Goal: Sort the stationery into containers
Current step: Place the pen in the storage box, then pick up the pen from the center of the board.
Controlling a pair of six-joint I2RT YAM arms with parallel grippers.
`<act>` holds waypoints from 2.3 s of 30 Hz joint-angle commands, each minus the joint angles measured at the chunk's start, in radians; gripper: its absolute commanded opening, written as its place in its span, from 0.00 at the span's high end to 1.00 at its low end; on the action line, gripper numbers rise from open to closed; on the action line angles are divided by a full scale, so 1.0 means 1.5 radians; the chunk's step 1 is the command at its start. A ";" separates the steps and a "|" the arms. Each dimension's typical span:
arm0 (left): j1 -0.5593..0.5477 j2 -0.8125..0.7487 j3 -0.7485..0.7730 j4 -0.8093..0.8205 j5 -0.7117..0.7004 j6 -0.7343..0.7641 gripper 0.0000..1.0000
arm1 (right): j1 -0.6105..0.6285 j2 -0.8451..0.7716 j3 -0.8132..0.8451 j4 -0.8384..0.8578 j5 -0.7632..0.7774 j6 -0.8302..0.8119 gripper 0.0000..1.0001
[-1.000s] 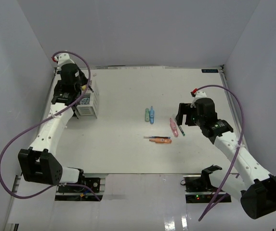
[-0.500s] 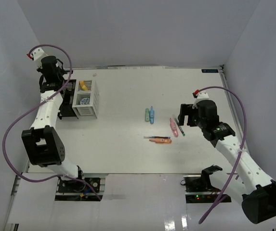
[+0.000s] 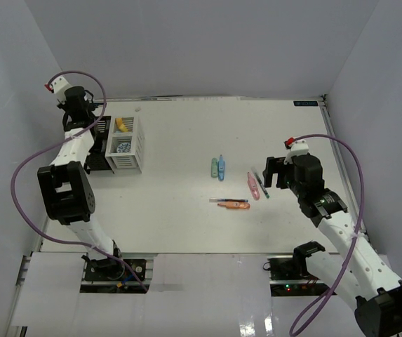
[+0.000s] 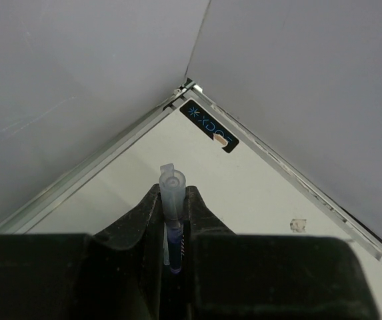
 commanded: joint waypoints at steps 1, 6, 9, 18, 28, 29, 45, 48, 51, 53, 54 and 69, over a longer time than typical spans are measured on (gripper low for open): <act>0.001 -0.015 -0.021 0.050 0.001 -0.002 0.79 | -0.002 0.010 0.023 0.028 -0.005 0.013 0.10; 0.001 -0.038 -0.039 0.045 0.033 -0.005 0.37 | -0.004 0.040 0.025 0.022 -0.020 0.018 0.10; 0.002 -0.065 -0.040 0.017 0.070 0.002 0.07 | -0.008 0.067 0.033 0.017 -0.031 0.036 0.10; 0.001 -0.177 -0.044 -0.212 0.192 -0.014 0.02 | -0.028 0.196 0.093 -0.032 -0.057 0.073 0.10; -0.148 -0.329 -0.194 -0.260 0.230 0.140 0.02 | -0.052 0.320 0.103 -0.061 -0.038 0.088 0.02; -0.166 -0.338 -0.205 -0.259 0.235 0.151 0.02 | -0.058 0.333 0.097 -0.060 -0.039 0.091 0.01; -0.215 -0.391 -0.248 -0.323 0.260 0.094 0.02 | -0.062 0.434 0.062 -0.034 -0.020 0.129 0.23; -0.220 -0.392 -0.251 -0.322 0.258 0.095 0.02 | -0.061 0.444 0.061 -0.032 -0.015 0.125 0.25; -0.226 -0.392 -0.257 -0.321 0.260 0.091 0.02 | -0.055 0.456 0.064 -0.036 0.005 0.122 0.27; -0.228 -0.390 -0.257 -0.321 0.263 0.087 0.02 | -0.050 0.467 0.067 -0.038 0.013 0.119 0.28; -0.229 -0.389 -0.257 -0.321 0.264 0.087 0.02 | -0.045 0.470 0.068 -0.038 0.015 0.118 0.29; -0.238 -0.348 -0.212 -0.339 0.354 0.044 0.02 | -0.036 0.517 0.069 -0.019 -0.021 0.109 0.71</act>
